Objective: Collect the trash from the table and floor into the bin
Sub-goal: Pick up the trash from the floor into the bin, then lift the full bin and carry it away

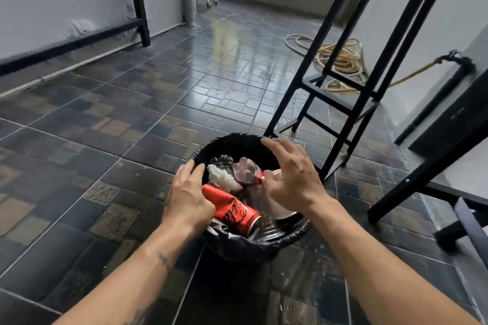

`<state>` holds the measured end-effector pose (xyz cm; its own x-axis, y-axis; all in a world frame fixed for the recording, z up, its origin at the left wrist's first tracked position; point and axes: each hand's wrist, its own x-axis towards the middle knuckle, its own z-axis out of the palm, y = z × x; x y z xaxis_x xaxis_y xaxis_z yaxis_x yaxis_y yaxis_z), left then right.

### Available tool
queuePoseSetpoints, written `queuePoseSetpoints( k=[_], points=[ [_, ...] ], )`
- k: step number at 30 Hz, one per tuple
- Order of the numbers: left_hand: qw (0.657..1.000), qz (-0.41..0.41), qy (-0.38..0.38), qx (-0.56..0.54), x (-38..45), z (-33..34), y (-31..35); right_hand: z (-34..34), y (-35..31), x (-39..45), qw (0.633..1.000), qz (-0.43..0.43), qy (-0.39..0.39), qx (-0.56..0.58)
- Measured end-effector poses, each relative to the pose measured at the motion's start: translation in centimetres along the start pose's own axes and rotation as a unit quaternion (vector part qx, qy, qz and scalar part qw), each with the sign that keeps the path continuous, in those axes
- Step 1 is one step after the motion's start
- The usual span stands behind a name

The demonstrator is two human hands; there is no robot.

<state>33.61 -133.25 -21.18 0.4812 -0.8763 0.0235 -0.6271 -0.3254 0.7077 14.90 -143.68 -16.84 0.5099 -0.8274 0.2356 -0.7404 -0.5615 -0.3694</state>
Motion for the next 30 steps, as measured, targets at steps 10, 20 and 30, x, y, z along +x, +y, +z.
queuePoseSetpoints(
  k=[10,20,30],
  points=[
    [0.996,-0.036,-0.057,-0.065,-2.2,-2.5,-2.0,1.4,1.3,-3.9,0.868,0.431,0.029,0.245],
    [0.991,-0.098,-0.056,-0.076,-12.3,-10.9,-3.7,-2.5,-10.1,-13.9,0.836,0.482,0.057,0.257],
    [0.961,-0.168,-0.009,-0.22,-19.9,-35.3,7.9,-21.8,-29.8,-19.9,0.874,0.444,0.075,0.182]
  ],
)
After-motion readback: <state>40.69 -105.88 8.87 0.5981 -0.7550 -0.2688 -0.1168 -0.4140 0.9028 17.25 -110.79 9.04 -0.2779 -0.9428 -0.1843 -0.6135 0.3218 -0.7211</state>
